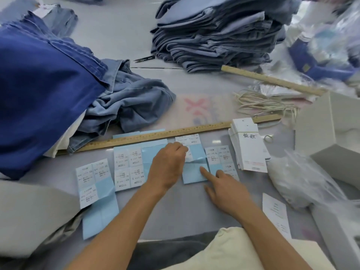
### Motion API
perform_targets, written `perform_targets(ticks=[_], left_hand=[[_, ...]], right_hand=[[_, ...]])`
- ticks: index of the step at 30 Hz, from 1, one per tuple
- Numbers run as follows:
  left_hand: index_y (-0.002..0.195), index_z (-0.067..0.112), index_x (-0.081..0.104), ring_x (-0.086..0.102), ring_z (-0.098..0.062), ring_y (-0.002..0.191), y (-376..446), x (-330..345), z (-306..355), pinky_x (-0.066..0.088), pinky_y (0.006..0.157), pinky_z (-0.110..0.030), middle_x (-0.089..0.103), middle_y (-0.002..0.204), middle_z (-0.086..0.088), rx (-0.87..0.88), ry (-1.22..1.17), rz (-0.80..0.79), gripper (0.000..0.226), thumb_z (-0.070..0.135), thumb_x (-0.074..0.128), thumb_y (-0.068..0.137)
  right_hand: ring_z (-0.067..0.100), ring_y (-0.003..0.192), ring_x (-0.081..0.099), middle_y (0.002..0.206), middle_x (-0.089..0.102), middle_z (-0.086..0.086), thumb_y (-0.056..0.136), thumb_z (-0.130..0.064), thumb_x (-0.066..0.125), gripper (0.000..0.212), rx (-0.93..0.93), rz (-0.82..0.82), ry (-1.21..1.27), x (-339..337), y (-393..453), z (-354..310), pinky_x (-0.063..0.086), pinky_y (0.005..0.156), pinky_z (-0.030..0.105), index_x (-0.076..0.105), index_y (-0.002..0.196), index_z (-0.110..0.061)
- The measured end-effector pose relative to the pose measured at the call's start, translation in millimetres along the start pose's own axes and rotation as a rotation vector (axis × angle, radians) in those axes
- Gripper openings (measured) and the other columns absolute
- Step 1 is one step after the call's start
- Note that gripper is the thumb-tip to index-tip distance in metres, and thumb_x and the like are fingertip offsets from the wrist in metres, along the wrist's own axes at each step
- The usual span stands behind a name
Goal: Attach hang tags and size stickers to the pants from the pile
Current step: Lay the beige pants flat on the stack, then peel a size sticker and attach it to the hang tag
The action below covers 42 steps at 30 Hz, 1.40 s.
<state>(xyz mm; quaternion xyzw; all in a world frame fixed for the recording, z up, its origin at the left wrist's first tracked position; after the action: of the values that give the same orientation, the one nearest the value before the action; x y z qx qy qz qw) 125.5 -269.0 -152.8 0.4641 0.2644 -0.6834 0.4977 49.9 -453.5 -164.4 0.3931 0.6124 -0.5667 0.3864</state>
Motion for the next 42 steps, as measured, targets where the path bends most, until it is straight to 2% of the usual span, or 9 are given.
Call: perform_targets(ticks=[4, 7, 9, 15, 23, 28, 32, 36, 42], left_hand=[[0.115, 0.007, 0.072, 0.058, -0.028, 0.112, 14.8, 27.3, -13.2, 0.049, 0.094, -0.045, 0.066, 0.12, -0.006, 0.052, -0.129, -0.007, 0.027, 0.022, 0.073, 0.092], [0.108, 0.007, 0.075, 0.061, -0.029, 0.106, 14.4, 33.8, -15.4, 0.054, 0.085, -0.044, 0.068, 0.115, -0.006, 0.098, -0.089, 0.013, 0.033, 0.032, 0.079, 0.086], [0.105, 0.008, 0.075, 0.061, -0.028, 0.106, 14.5, 34.0, -11.6, 0.054, 0.081, -0.042, 0.068, 0.114, -0.006, 0.111, -0.036, 0.019, 0.037, 0.039, 0.08, 0.084], [0.094, 0.009, 0.073, 0.063, -0.028, 0.102, 12.1, 31.3, -3.7, 0.054, 0.073, -0.044, 0.07, 0.104, -0.007, 0.142, 0.043, 0.055, 0.027, 0.036, 0.072, 0.091], [0.096, 0.006, 0.071, 0.065, -0.03, 0.098, 11.1, 30.9, -7.1, 0.053, 0.07, -0.043, 0.071, 0.104, -0.008, 0.14, 0.085, 0.075, 0.013, 0.017, 0.064, 0.095], [0.12, -0.001, 0.065, 0.056, -0.033, 0.119, 11.0, 39.1, -15.9, 0.05, 0.09, -0.045, 0.062, 0.129, -0.015, 0.039, 0.069, 0.069, 0.03, 0.02, 0.064, 0.098], [0.101, 0.002, 0.069, 0.062, -0.034, 0.103, 10.3, 42.1, -25.5, 0.045, 0.091, -0.043, 0.066, 0.109, -0.012, 0.043, 0.086, 0.16, 0.01, 0.005, 0.062, 0.094], [0.115, 0.013, 0.07, 0.058, -0.024, 0.122, 11.2, 43.9, -29.4, 0.03, 0.115, -0.049, 0.066, 0.126, -0.002, -0.005, 0.058, 0.185, 0.02, 0.017, 0.066, 0.096], [0.133, 0.02, 0.063, 0.044, -0.017, 0.137, 11.7, 47.8, -37.1, 0.025, 0.112, -0.043, 0.055, 0.145, 0.004, -0.077, -0.061, 0.106, 0.036, 0.03, 0.065, 0.097]], right_hand=[[0.027, 0.107, 0.052, 0.122, 0.048, 0.005, 0.105, -0.042, 0.034, 0.055, -0.012, 0.017, -0.033, 1.9, -0.9, -2.3, 0.044, 0.075, 0.037, 0.019, 0.157, -0.037], [0.031, 0.101, 0.054, 0.116, 0.053, 0.007, 0.1, -0.027, 0.049, 0.036, -0.084, 0.233, -0.015, -9.5, 6.5, -4.7, 0.048, 0.07, 0.039, 0.056, 0.135, -0.022], [0.034, 0.099, 0.058, 0.117, 0.06, 0.01, 0.089, -0.01, 0.063, 0.036, -0.114, 0.388, 0.014, -18.3, 17.1, -4.1, 0.052, 0.069, 0.043, 0.066, 0.125, -0.014], [0.028, 0.127, 0.053, 0.139, 0.056, 0.003, 0.084, -0.007, 0.058, 0.05, -0.187, 0.321, 0.037, -1.1, 26.6, -13.6, 0.043, 0.099, 0.041, 0.059, 0.134, -0.014], [0.027, 0.123, 0.06, 0.134, 0.063, 0.003, 0.078, -0.002, 0.069, 0.053, -0.171, 0.377, 0.116, 4.3, 28.5, -10.1, 0.048, 0.097, 0.043, 0.065, 0.129, -0.012], [0.027, 0.116, 0.064, 0.127, 0.066, 0.003, 0.076, -0.001, 0.072, 0.048, -0.165, 0.414, 0.123, 3.4, 27.0, -9.5, 0.05, 0.093, 0.044, 0.069, 0.123, -0.012], [0.028, 0.106, 0.065, 0.116, 0.069, 0.003, 0.081, -0.001, 0.068, 0.032, -0.144, 0.426, 0.11, -0.6, 27.0, -11.3, 0.048, 0.089, 0.043, 0.073, 0.11, -0.013], [0.027, 0.1, 0.061, 0.108, 0.067, 0.004, 0.096, -0.011, 0.052, 0.023, -0.143, 0.374, 0.092, -13.6, 46.5, -13.5, 0.044, 0.084, 0.04, 0.069, 0.111, -0.015], [0.029, 0.106, 0.057, 0.113, 0.06, 0.011, 0.099, -0.016, 0.061, 0.029, -0.017, 0.411, 0.469, -23.1, 94.1, -22.9, 0.048, 0.089, 0.042, 0.067, 0.125, -0.006]])
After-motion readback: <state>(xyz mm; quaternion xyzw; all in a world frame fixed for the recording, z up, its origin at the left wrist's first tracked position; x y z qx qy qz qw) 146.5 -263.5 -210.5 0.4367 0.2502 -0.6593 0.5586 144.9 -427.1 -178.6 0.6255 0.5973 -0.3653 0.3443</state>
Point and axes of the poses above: each hand's wrist, its own y-axis towards the middle knuckle, its own x-axis out of the palm, z = x × y, the point moved 1 cm from there along y, towards the middle knuckle
